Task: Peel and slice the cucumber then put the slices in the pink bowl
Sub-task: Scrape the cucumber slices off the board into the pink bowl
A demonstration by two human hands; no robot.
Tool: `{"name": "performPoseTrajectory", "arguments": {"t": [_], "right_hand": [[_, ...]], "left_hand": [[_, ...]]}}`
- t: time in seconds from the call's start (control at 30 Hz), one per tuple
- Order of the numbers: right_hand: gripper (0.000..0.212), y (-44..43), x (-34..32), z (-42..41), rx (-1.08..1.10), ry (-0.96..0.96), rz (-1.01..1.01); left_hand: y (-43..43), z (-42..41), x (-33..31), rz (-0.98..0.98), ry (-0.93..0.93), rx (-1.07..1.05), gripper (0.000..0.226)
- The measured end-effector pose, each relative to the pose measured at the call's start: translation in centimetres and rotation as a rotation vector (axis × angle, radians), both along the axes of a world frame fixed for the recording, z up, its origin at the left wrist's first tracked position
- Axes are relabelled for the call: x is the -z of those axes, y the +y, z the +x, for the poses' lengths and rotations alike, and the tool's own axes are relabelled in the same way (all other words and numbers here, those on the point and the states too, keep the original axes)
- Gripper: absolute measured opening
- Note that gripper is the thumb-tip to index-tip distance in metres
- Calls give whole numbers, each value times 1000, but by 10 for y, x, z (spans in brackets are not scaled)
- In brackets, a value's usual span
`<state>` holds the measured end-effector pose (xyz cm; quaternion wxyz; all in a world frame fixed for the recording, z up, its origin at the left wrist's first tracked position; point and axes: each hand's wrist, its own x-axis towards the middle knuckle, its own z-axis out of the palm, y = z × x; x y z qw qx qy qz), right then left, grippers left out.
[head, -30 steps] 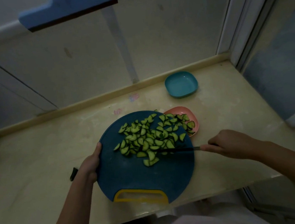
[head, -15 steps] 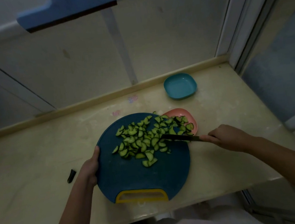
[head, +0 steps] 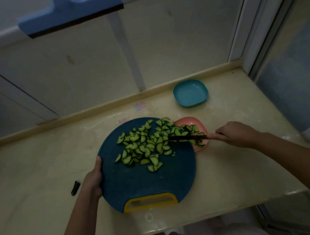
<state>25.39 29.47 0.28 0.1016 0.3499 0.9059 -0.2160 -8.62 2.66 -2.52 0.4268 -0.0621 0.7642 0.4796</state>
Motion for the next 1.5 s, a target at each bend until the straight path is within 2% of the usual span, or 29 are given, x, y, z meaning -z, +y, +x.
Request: {"name": "performPoseTrajectory", "arguments": {"t": [0.2,0.43,0.5,0.63,0.7,0.8,0.97,1.2,1.33,1.43,1.5], "right_hand": [[112,-7,6,28,90,21,-47],[113,-40,18,45,231,123,-115],[107,-48,19,39,208,134,-132],[70,-64,23,27,210,133,-145],[65,-70,27,28,260,145,-147],[68,-77,34,33,299,142,-130],[85,-83,36,37,321,153,-110],[62,-84,28,42,478,155,-112],[64,-77,25,47,543,148,-111],[62,-79,19,46,535,168,-101],[61,-82,10,40,452,203,-136]], "left_hand": [[-9,-14,-1,11,5,17,63],[-6,-14,-3,13,8,59,56],[-3,-13,-5,2,19,71,55],[2,-13,-6,-3,13,132,58],[3,-12,-7,-6,9,154,59],[3,-10,-7,-22,17,169,60],[2,-4,-7,-44,13,170,54],[6,-7,-9,-46,26,170,55],[3,-13,-15,-54,33,189,56],[4,-17,-20,-59,20,209,62],[7,-17,-24,-60,33,216,61]]}}
